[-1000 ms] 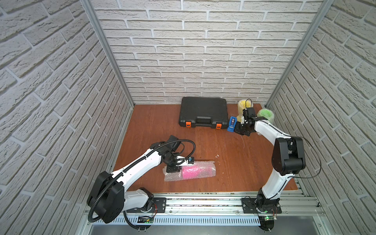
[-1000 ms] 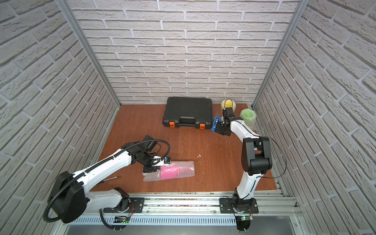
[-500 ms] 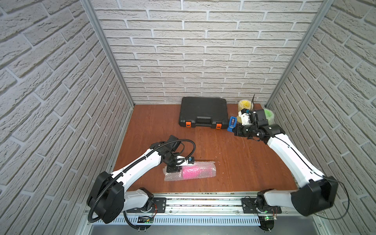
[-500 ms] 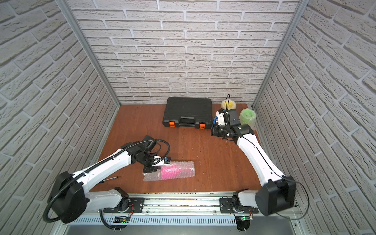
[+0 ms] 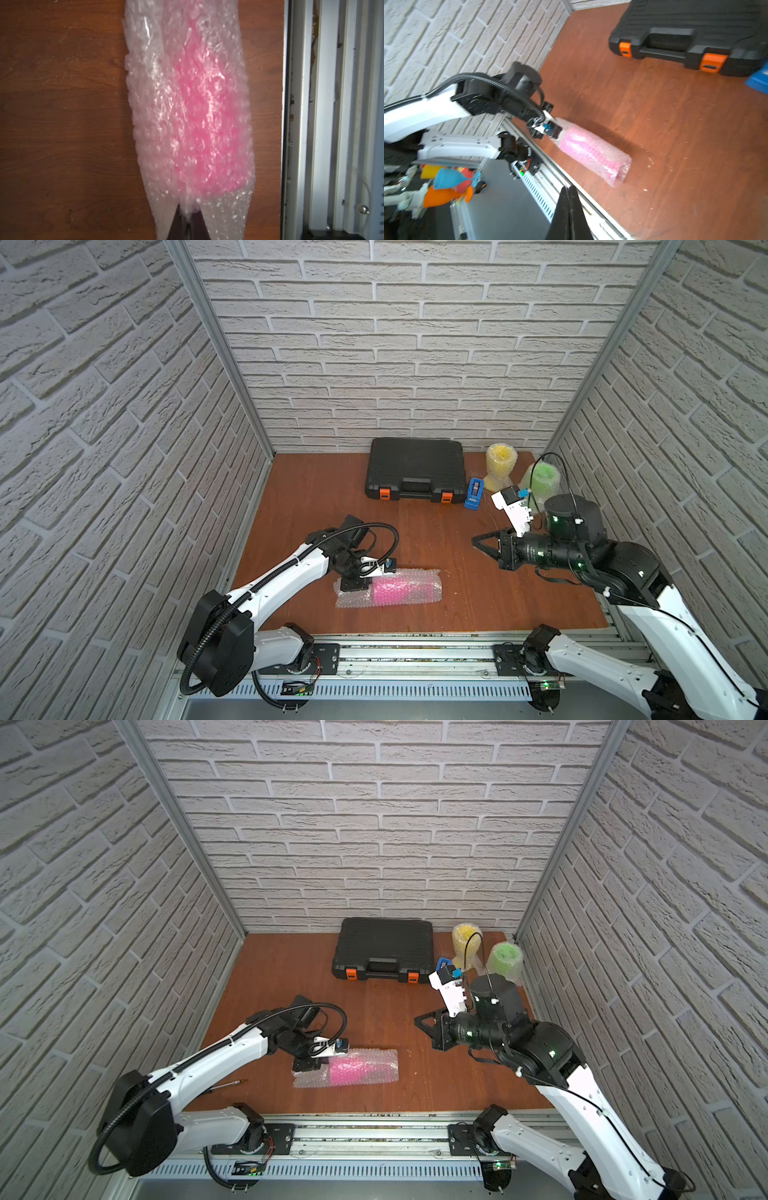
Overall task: Wrap wine glasses in bubble wrap
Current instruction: Stick the tape on the bubble wrap.
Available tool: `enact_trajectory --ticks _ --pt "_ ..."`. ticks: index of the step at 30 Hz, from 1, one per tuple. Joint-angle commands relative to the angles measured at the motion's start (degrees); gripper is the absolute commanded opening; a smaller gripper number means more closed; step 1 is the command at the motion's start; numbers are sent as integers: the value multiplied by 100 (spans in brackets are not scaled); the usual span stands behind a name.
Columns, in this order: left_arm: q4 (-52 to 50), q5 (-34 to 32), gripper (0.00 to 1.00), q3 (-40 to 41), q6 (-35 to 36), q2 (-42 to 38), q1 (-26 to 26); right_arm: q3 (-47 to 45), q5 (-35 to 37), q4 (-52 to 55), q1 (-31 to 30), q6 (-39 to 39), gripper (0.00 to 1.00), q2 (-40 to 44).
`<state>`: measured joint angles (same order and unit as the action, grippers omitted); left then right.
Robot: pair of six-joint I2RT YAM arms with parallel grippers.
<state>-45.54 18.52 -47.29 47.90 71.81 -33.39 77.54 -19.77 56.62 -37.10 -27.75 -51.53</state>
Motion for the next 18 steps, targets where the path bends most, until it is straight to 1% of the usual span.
enact_trajectory --ticks 1,4,6,8,10,12,14,18 --pt "57 163 2 25 -24 -102 41 -160 -249 -135 -575 -502 3 -212" --pt "105 266 0 19 -70 -148 37 -395 88 -740 -1290 -749 3 -494" --pt "168 338 0 50 -88 -196 27 -512 443 -1134 -1558 -916 3 -755" --pt "214 378 0 83 -97 -249 28 -666 815 -1505 -1657 -1117 3 -977" --pt "259 400 0 98 -88 -272 18 -840 957 -2024 -1674 -1361 3 -1214" --pt "259 409 0 99 -63 -282 14 -933 1252 -2365 -1695 -1532 3 -1484" --pt "262 419 0 104 -53 -290 8 -931 1644 -2470 -1694 -1717 3 -1763" --pt "288 455 0 123 -43 -326 -39 -855 2027 -2782 -1659 -1916 2 -2356"
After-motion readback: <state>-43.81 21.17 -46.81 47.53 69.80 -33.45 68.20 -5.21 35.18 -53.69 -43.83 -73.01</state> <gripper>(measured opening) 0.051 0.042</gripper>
